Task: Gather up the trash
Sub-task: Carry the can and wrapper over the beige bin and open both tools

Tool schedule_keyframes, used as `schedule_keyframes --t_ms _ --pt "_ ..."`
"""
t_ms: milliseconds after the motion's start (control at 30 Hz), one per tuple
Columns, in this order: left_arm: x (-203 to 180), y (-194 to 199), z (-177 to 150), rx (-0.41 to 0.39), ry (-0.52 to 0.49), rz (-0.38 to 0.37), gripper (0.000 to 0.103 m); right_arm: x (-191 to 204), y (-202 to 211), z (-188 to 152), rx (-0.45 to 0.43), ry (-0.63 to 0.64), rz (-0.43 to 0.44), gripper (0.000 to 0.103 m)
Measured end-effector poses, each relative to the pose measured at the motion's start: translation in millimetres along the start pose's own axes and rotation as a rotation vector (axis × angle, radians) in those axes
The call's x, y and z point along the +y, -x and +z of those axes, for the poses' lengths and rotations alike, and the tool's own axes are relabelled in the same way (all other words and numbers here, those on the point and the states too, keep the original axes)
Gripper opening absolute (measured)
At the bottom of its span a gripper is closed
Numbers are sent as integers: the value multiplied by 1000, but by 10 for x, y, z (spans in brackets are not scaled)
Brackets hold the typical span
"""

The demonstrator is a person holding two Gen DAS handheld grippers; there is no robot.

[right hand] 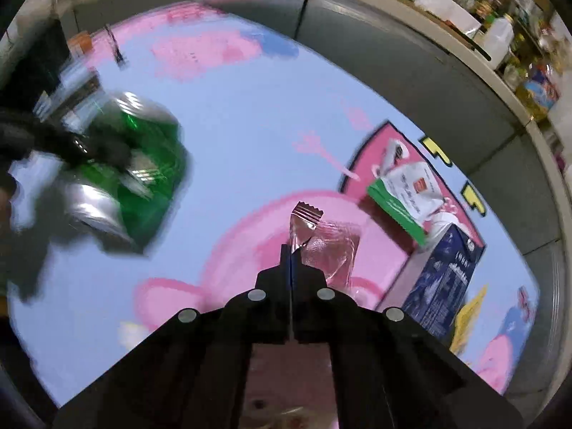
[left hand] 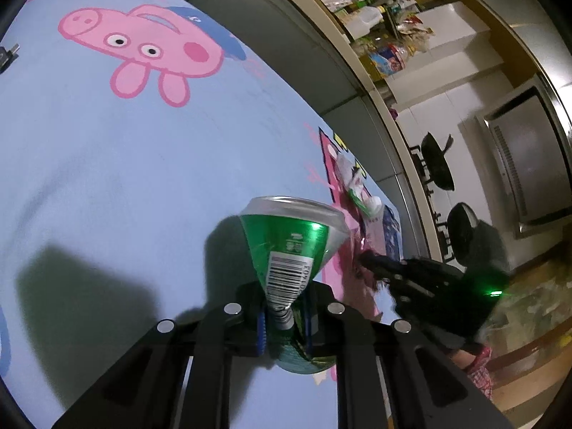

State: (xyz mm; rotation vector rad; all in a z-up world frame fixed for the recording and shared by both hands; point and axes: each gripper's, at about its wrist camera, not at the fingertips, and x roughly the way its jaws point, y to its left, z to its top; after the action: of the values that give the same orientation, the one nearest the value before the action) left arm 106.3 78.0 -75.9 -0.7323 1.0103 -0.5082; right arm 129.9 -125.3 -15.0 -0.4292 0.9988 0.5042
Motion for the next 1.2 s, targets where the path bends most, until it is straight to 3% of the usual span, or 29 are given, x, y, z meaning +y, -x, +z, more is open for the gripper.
schedule_keyframes --t_ms 100,300,400,633,967,1100,1200 --pt "-128 27 -63 15 -37 -14 13 -36 495 -122 -132 -132 165 1" --pt "-506 34 -210 57 -126 -53 13 -281 1159 -604 -312 -365 390 1" --pt "-803 -13 -284 77 -191 -72 13 -493 1325 -938 -378 -473 409 1" --pt "-1689 -460 -556 198 -366 -110 13 -779 1476 -1861 -427 -653 245 1" --pt "-3453 -1908 -1383 452 -681 -172 13 -1642 1849 -3410 -516 -956 -97 1" --pt "-4074 -2526 -1725 521 -752 -199 13 -2096 2046 -4109 -542 -1117 -225 1" --pt "-4381 -2959 -1904 543 -788 -191 13 -2348 2046 -4453 -530 -1185 -279 1"
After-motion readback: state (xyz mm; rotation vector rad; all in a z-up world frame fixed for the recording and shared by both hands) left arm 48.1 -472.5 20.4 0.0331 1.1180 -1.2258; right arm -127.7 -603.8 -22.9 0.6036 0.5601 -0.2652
